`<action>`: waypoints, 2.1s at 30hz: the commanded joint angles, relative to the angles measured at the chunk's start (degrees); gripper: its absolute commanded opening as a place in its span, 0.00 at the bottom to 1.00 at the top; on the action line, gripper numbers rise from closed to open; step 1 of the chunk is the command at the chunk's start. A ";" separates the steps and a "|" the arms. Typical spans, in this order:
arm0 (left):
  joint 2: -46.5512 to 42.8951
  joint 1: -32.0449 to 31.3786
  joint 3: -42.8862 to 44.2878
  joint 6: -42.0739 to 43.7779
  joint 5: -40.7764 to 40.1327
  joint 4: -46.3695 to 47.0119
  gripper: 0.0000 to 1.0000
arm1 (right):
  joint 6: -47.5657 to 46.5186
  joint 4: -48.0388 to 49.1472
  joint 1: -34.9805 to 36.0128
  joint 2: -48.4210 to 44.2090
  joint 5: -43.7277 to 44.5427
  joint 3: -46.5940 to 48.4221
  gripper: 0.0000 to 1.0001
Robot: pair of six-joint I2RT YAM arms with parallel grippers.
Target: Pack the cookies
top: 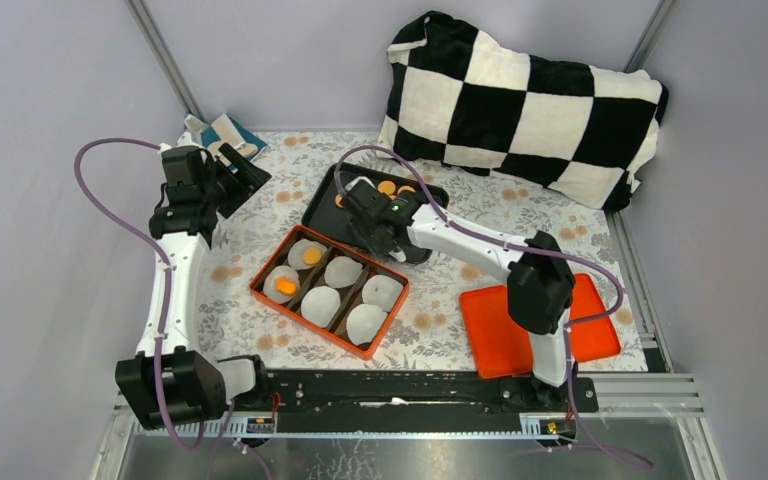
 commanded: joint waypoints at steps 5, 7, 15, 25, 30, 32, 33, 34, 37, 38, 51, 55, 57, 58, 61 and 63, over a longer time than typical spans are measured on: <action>-0.50 0.38 -0.49 0.57 -0.32 2.11 0.80 | -1.29 1.79 -3.20 8.60 -2.10 8.90 0.51; -0.56 0.40 -0.51 0.57 -0.26 2.04 0.80 | -1.13 1.74 -3.71 10.48 -2.47 11.33 0.51; -0.63 0.38 -0.73 0.66 -0.33 1.60 0.80 | -1.05 -0.19 -4.95 14.63 -5.95 18.28 0.40; -0.68 0.37 -0.68 -0.23 1.33 1.92 0.80 | 1.18 -2.19 -5.53 2.63 -7.78 14.51 0.03; -0.42 0.34 -1.13 -1.29 2.90 2.63 0.79 | 1.91 -1.95 -5.44 -10.90 -11.95 4.32 0.02; -0.57 0.29 -1.43 -1.53 3.16 2.83 0.79 | 2.86 -1.63 -5.41 -15.74 -14.26 -0.13 0.02; -0.68 0.29 -1.53 -1.62 3.26 2.92 0.79 | 3.34 -1.45 -5.32 -17.88 -15.48 -2.35 0.02; -0.75 0.28 -1.61 -1.68 3.34 2.88 0.79 | 4.05 -1.29 -5.14 -19.89 -16.45 -4.24 0.02; -1.18 0.30 -1.74 -1.72 3.50 2.93 0.79 | 5.07 -1.59 -3.58 -24.26 -18.77 -8.73 0.02; -1.33 0.36 -1.79 -1.74 3.66 2.87 0.79 | 5.18 -1.79 -2.61 -25.32 -18.87 -9.74 0.02; -3.93 0.30 -1.58 -1.48 4.60 2.21 0.80 | 7.50 -1.84 5.42 -27.53 -18.89 -16.10 0.04; -3.81 0.29 -1.11 -1.08 4.45 2.09 0.80 | 6.83 -1.23 5.42 -26.58 -17.88 -15.98 0.11; -3.55 0.30 -0.77 -0.87 4.45 1.97 0.80 | 6.71 -1.13 5.41 -25.93 -17.68 -15.46 0.24; -3.52 0.33 -0.49 -0.70 4.62 1.97 0.81 | 6.71 -1.03 5.42 -25.68 -17.86 -15.12 0.29; -3.45 0.28 0.08 -0.29 4.86 1.92 0.81 | 6.24 -0.71 5.42 -25.00 -17.88 -14.49 0.37; -3.41 0.30 0.32 -0.06 4.87 1.96 0.81 | 5.90 -0.66 5.42 -24.49 -17.71 -14.12 0.37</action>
